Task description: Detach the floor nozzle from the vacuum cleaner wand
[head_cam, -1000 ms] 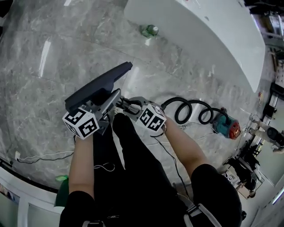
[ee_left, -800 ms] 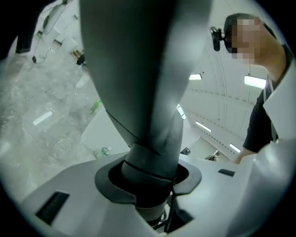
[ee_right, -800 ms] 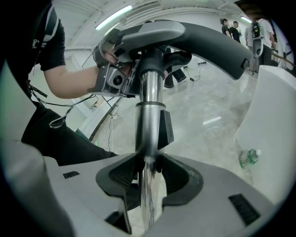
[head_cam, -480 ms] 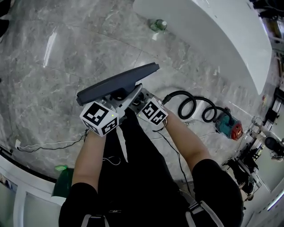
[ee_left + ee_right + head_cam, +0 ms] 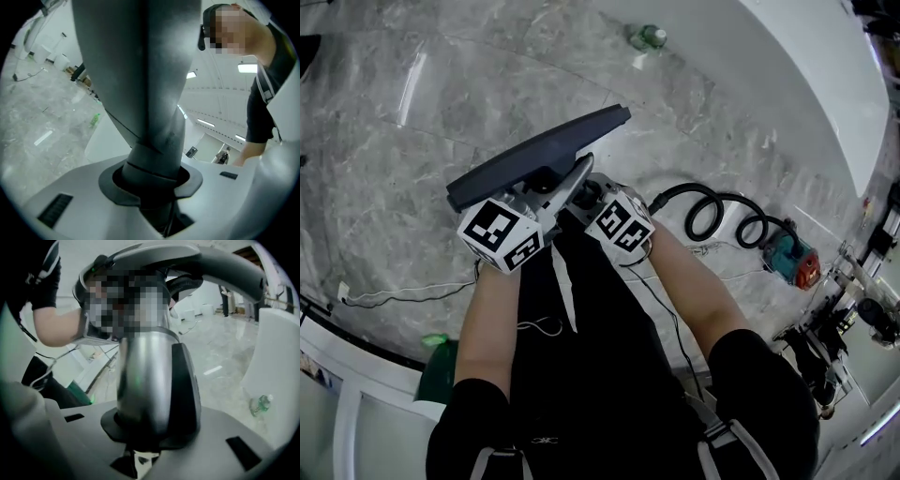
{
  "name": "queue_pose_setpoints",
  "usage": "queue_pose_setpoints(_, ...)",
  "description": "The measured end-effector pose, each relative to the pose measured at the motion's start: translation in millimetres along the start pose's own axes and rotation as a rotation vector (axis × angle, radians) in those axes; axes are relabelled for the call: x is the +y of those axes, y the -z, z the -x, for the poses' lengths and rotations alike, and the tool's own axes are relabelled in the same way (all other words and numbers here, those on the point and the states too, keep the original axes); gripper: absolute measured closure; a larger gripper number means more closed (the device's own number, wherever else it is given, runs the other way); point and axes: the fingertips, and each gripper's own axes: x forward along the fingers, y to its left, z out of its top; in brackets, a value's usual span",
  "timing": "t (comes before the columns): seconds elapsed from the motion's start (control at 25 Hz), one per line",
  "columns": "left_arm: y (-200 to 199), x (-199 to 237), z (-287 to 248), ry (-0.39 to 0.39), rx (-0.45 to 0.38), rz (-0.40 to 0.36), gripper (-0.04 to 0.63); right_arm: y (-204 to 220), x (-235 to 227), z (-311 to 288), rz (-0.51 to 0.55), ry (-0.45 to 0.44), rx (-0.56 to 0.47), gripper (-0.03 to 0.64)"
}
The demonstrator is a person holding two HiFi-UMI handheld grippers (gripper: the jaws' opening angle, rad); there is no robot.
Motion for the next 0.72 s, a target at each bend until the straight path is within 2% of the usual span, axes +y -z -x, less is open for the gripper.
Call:
queue_pose_setpoints(0.08,-0.6,-3.1,2.9,0.051,0.005,0.003,0.459,-0.5,13.9,3.6,0.007,-0.142,0.025,0.502)
queue_pose_setpoints(0.2,4.2,-5.2,12.2,0.11,-0.023,0.099,0.46,7.2,46.1,16.2,-0.023,-0.418,0.097,0.505)
queue_pose_setpoints(0.24,5.1,-4.4,13.6,0.11,-0.033,0.124,0.46,8.8,51.2,19.2,-0.036,-0.461,0.109,0.505)
queue_pose_setpoints(0.28,4.9,-2.2,12.8,0.095,-0.043,0.136,0.46,8.6,49.3,19.6,-0.046,-0.44,0.105,0.505)
queue_pose_setpoints(0.32,3.5,-0.8,10.4,0.07,-0.053,0.128,0.46,7.0,40.6,17.8,-0.047,-0.348,0.085,0.505)
queue_pose_setpoints(0.44,-6.2,-6.8,1.8,-0.008,-0.08,0.036,0.459,0.4,-3.9,15.8,-0.004,0.145,-0.007,0.505)
queue_pose_setpoints(0.48,-9.0,-6.0,-0.4,-0.033,-0.083,0.025,0.459,-1.1,-17.2,17.1,0.006,0.279,-0.022,0.505)
queue_pose_setpoints(0.52,-9.9,-3.3,-1.3,-0.052,-0.081,0.027,0.459,-0.9,-24.5,17.0,0.009,0.349,-0.025,0.506)
queue_pose_setpoints(0.56,-8.4,-1.2,-0.7,-0.056,-0.073,0.031,0.459,2.0,-22.7,15.1,0.005,0.334,-0.018,0.506)
queue_pose_setpoints(0.6,-5.5,-2.1,1.1,-0.043,-0.058,0.024,0.459,6.7,-11.2,12.5,-0.004,0.229,-0.008,0.506)
queue_pose_setpoints(0.68,-2.1,-12.6,3.0,0.025,-0.025,-0.023,0.46,13.6,26.3,14.3,-0.038,-0.126,-0.004,0.506)
queue_pose_setpoints(0.72,-2.6,-17.5,1.1,0.061,-0.013,-0.045,0.459,13.6,39.6,18.7,-0.058,-0.268,-0.009,0.506)
